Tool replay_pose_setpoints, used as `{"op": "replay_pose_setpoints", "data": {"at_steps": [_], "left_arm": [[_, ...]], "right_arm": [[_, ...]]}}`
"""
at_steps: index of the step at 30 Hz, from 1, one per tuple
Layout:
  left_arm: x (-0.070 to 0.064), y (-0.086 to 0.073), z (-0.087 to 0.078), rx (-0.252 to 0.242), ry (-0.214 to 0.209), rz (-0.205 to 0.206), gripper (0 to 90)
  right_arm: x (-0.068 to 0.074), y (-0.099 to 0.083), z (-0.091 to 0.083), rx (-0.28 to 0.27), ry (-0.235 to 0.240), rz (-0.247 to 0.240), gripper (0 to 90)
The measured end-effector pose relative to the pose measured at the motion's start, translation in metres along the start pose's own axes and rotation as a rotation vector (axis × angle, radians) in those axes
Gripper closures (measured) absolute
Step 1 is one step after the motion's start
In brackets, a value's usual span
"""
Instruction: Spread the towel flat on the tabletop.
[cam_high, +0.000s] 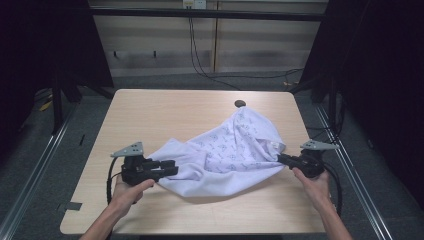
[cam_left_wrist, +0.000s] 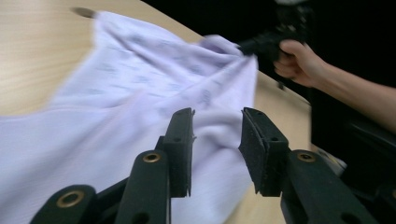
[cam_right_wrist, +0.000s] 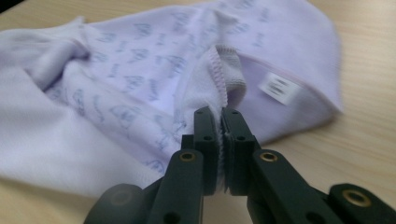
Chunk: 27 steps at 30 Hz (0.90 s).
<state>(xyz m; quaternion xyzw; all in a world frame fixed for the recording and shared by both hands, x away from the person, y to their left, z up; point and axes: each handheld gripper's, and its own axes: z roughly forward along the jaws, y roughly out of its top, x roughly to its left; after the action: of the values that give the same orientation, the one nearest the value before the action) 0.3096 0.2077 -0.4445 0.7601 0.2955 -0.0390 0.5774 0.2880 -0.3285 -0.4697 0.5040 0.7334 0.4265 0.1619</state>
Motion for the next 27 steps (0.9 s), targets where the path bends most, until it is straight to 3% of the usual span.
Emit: {"op": "replay_pose_setpoints", "data": {"at_steps": [1,2,3,5,6,9,10,14,15,17,20,23,24,25,26,27], "left_arm": [[0.012,-0.006,-0.003,0.012,0.054,-0.026,62.4],[0.012,-0.006,-0.003,0.012,0.054,-0.026,61.9],[0.023,-0.014,-0.002,0.054,0.100,-0.027,61.3],[0.033,-0.022,0.001,0.097,0.118,-0.038,61.1],[0.036,-0.024,0.004,0.112,0.124,-0.051,61.5],[0.042,-0.028,0.011,0.168,0.146,-0.021,66.4],[0.043,-0.030,0.014,0.188,0.136,-0.011,71.6],[0.045,-0.035,0.022,0.245,0.136,0.002,81.3],[0.043,-0.038,0.027,0.295,0.151,0.014,84.0],[0.041,-0.041,0.028,0.306,0.136,0.004,89.4],[0.038,-0.043,0.027,0.317,0.123,-0.003,90.0],[0.015,-0.052,0.022,0.351,0.112,-0.012,90.0],[0.007,-0.054,0.022,0.369,0.089,-0.017,90.0],[-0.002,-0.057,0.021,0.388,0.066,0.004,90.0],[-0.002,-0.057,0.021,0.388,0.066,0.004,88.8],[-0.013,-0.059,0.019,0.385,0.032,0.026,85.2]], "right_arm": [[-0.012,-0.006,0.000,0.011,-0.052,0.023,80.0],[-0.012,-0.006,0.000,0.011,-0.052,0.023,80.0],[-0.012,-0.007,-0.006,-0.013,-0.097,0.045,61.0],[-0.003,-0.005,-0.015,-0.052,-0.106,0.017,53.3],[0.004,-0.004,-0.020,-0.076,-0.099,0.005,51.8],[0.027,-0.002,-0.031,-0.115,-0.038,-0.034,51.9],[0.035,-0.003,-0.032,-0.122,-0.013,-0.040,51.9],[0.069,-0.014,-0.026,-0.077,0.067,-0.090,52.4],[0.076,-0.016,-0.023,-0.063,0.074,-0.105,52.4],[0.091,-0.021,-0.018,-0.041,0.106,-0.130,51.7],[0.115,-0.024,-0.007,-0.005,0.157,-0.181,49.9],[0.136,-0.018,0.006,0.001,0.226,-0.197,48.4],[0.144,-0.015,0.010,-0.004,0.247,-0.210,48.2],[0.150,-0.011,0.015,-0.009,0.278,-0.213,48.1],[0.157,-0.007,0.020,-0.011,0.306,-0.219,48.1],[0.164,-0.003,0.027,-0.009,0.326,-0.225,47.8]]}}
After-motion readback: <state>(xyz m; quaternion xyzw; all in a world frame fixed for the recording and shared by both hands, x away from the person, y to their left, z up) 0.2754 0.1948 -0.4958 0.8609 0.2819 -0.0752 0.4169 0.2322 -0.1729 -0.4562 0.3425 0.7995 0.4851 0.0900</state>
